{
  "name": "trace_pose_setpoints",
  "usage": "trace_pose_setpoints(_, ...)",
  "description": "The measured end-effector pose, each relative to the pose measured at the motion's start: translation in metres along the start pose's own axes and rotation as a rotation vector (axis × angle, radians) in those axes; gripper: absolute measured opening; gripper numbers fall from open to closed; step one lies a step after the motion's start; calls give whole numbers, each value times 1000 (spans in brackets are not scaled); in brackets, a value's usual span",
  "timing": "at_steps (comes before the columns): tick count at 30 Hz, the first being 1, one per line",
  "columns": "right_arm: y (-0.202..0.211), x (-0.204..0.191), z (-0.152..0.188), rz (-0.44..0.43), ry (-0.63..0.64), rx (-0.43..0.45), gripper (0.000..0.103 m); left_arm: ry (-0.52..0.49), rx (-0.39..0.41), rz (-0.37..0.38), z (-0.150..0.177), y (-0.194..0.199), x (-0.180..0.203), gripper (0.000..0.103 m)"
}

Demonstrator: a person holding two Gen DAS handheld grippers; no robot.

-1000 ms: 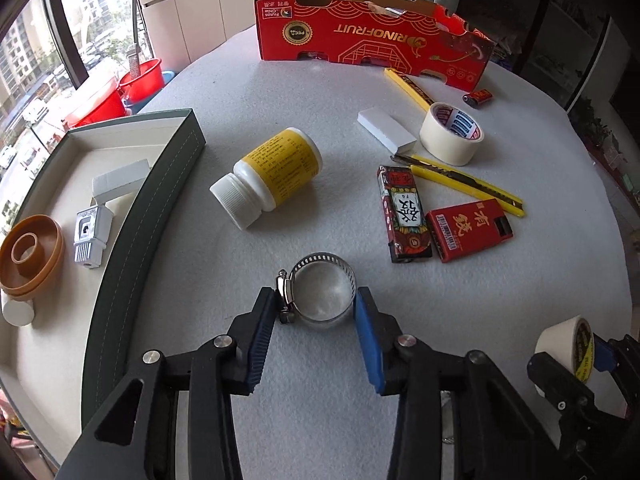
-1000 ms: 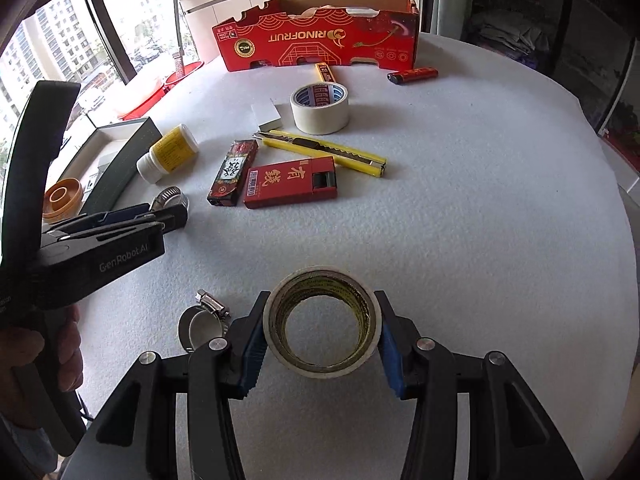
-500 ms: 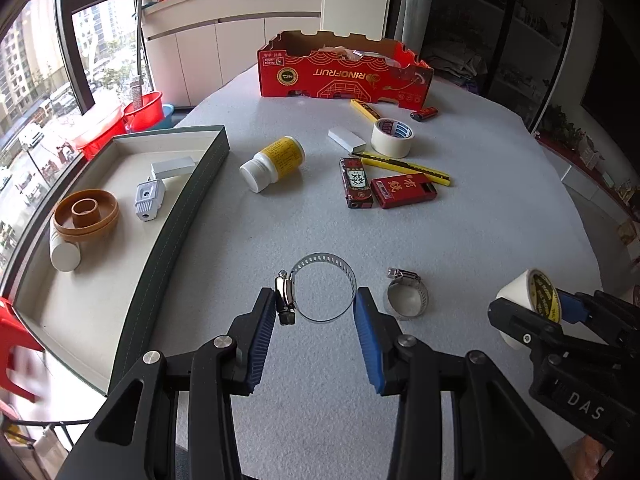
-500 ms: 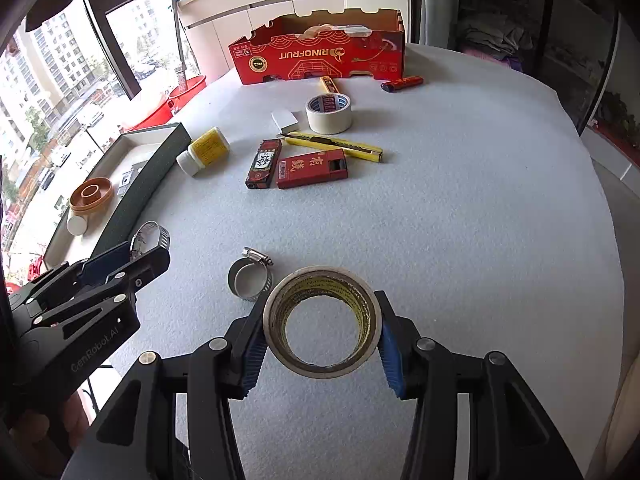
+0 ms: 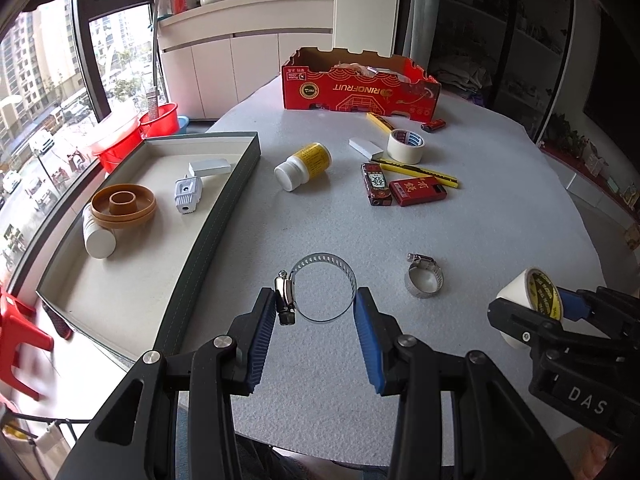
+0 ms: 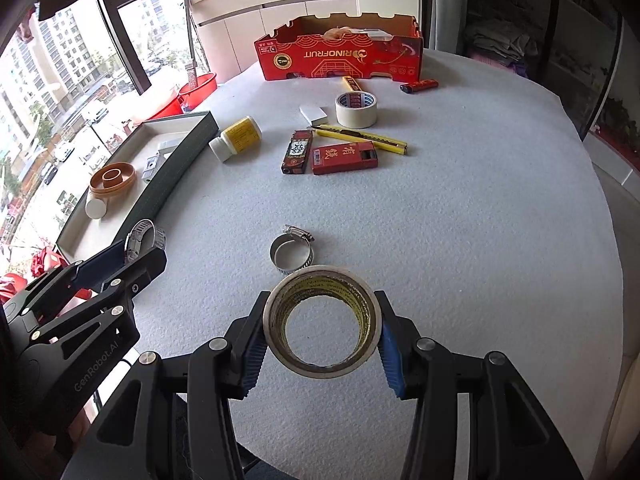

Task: Organize rigid objects
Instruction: 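Carry the hose clamp with the left gripper while the right gripper carries the tape roll toward the tray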

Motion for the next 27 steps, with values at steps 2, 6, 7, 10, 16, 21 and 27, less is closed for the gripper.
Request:
trace_pose_setpoints(2,1,-4,0,2,7,2,50,3,9,-5,1,3,-2,43)
trace_pose_setpoints(6,3,-11,-1,-1,17,1,50,15,22,-5,1,7,-7,43)
trace_pose_setpoints(7,4,-13,-1,-2,20,2,50,19,25,-6,1,8,-8,43)
trace_pose_setpoints(10,6,-21,-2,-2,35,7,50,30,37,-9,1,12,-13,43)
trace_pose_setpoints(16,6,-39,-3,-3,70,9,50,67,48,-10,4,15,-26,43)
trace_pose_setpoints(21,5,-53,-5,-10,89,8,50,102,55,-12,8,17,-39,43)
trace_pose_setpoints(27,-2,-71,-7,-22,108,-8,50,160,64,-10,12,19,-61,43)
Point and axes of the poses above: each gripper's, at about its wrist camera, not at the fingertips, and y roughly against the way its jaws point, x to its right, z to its underside, the point moved 1 cm from there along -y, roughly the way its jaws point, and after that the axes turned 12 degrees about -y, right-handed, at the moved point
